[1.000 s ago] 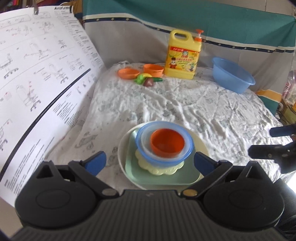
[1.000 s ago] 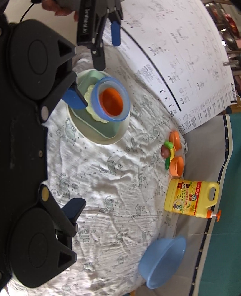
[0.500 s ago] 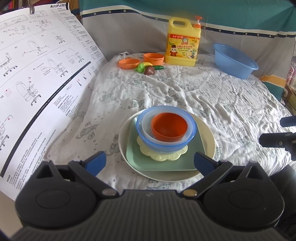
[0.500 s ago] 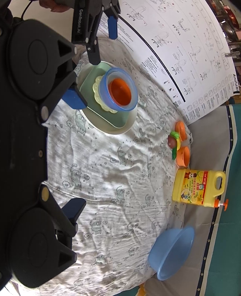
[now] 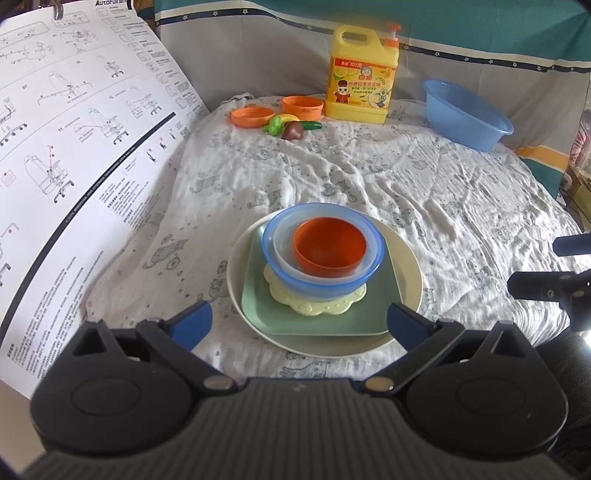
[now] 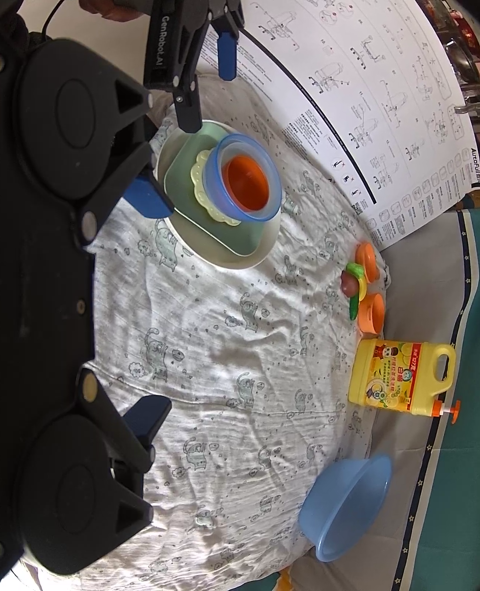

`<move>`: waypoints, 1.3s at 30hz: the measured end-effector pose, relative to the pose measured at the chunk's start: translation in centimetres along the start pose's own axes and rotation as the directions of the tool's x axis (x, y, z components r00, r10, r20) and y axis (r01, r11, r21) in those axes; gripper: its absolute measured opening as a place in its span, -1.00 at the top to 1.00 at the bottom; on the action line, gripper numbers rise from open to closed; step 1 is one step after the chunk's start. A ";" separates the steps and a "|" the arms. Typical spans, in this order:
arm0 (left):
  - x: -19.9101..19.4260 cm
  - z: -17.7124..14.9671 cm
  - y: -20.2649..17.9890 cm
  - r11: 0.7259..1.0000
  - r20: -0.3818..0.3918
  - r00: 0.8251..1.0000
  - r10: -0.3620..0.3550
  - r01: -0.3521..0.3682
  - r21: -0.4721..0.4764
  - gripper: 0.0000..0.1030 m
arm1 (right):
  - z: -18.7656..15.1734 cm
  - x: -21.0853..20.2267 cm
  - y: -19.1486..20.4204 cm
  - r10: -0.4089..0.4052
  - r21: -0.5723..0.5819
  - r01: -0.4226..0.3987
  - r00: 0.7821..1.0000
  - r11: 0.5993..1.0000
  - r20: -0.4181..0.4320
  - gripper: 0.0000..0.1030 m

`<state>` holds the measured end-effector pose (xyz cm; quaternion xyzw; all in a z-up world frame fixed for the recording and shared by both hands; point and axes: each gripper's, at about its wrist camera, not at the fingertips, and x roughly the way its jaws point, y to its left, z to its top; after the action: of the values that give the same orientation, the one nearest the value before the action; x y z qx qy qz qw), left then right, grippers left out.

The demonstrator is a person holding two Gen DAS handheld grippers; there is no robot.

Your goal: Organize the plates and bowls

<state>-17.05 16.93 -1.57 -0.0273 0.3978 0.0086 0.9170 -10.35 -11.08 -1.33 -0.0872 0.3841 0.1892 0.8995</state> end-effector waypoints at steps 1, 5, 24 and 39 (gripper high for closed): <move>0.1 0.0 0.0 1.000 -0.002 1.000 0.004 -0.004 0.001 -1.00 | 0.0 0.0 0.0 -0.001 0.000 0.001 1.000 1.000 -0.002 -1.00; 0.2 -0.1 -0.1 1.000 -0.002 1.000 0.027 -0.027 0.013 -1.00 | 0.0 0.1 0.0 -0.002 0.000 0.002 1.000 1.000 -0.006 -1.00; 0.6 -0.6 -0.5 0.997 0.000 0.999 0.055 -0.055 0.046 -1.00 | -0.1 0.5 0.1 -0.003 -0.016 0.002 1.000 1.000 -0.030 -1.00; 0.7 -1.0 -0.5 0.998 -0.012 0.999 0.038 -0.038 0.052 -1.00 | -0.1 0.6 0.2 -0.002 -0.024 0.001 0.999 1.000 -0.033 -1.00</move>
<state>-17.27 16.31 -2.80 0.0037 0.4040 0.0157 0.9146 -10.11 -10.79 -1.80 -0.1015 0.3963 0.1918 0.8921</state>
